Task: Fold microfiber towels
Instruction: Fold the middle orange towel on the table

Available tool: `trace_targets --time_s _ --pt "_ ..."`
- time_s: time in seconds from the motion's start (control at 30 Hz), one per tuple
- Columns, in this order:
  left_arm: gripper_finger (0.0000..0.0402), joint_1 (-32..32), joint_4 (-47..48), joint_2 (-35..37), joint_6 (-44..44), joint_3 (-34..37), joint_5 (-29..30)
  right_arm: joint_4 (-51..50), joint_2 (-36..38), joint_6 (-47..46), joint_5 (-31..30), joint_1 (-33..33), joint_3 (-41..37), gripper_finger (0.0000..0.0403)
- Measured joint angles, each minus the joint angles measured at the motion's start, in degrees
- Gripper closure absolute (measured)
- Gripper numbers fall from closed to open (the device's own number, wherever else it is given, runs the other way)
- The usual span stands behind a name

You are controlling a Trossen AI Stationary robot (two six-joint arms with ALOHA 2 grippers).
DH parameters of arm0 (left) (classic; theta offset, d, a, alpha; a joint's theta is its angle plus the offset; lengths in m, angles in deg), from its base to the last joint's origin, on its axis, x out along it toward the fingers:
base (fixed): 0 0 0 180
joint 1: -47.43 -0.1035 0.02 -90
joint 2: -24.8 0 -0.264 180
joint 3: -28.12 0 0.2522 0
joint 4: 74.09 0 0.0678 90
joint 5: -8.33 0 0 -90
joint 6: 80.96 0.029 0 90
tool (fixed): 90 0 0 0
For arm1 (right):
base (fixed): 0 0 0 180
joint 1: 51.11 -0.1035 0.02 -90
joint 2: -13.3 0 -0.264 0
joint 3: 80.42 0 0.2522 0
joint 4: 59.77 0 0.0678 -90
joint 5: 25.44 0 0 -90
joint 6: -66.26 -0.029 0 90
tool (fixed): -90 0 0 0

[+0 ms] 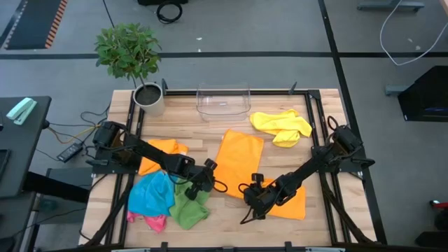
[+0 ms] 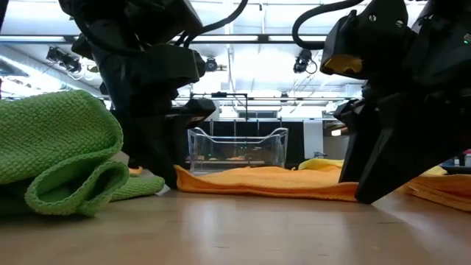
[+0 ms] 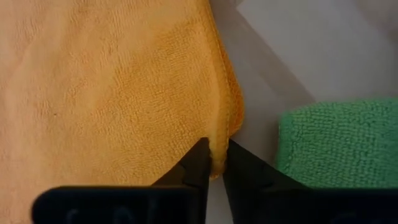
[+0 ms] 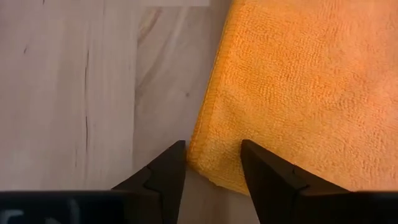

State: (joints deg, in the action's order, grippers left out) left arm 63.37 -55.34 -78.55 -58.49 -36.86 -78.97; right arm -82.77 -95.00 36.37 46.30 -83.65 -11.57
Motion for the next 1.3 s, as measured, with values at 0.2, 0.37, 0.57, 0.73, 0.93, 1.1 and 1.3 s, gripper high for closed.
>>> trace_targets --time_s 0.2,0.37,0.57,0.73,0.93,1.1,1.3 --pt "0.039 0.36 -0.67 -0.09 -3.8 0.02 -0.13 0.15 0.0 -2.37 -0.62 -0.72 0.0 0.0309" --pt "0.0394 -0.25 -0.36 1.15 -12.63 0.13 -0.85 -2.42 3.59 -7.62 -0.42 -0.98 -0.33 0.0389" --pt "0.0395 -3.18 1.42 7.92 -24.02 0.17 -6.54 -4.99 12.74 -15.98 -2.49 -0.78 -2.3 0.0394" --pt "0.0395 -6.41 4.32 14.12 -42.14 0.12 -20.29 3.35 21.05 -30.42 -0.05 -0.69 -9.39 0.0396" --pt "0.0395 -1.36 0.75 15.11 -55.97 0.02 -22.68 12.43 24.85 -38.96 -1.72 -2.76 -14.09 0.0397" --pt "0.0393 -2.76 2.56 14.81 -59.1 0.13 -13.25 6.46 24.75 -41.16 -3.92 1.8 -14.16 0.0397" --pt "0.0395 -9.15 3.33 13.55 -57.36 0.11 -5.69 -4.08 24.63 -39.08 -2.68 10.66 -14.21 0.0398"
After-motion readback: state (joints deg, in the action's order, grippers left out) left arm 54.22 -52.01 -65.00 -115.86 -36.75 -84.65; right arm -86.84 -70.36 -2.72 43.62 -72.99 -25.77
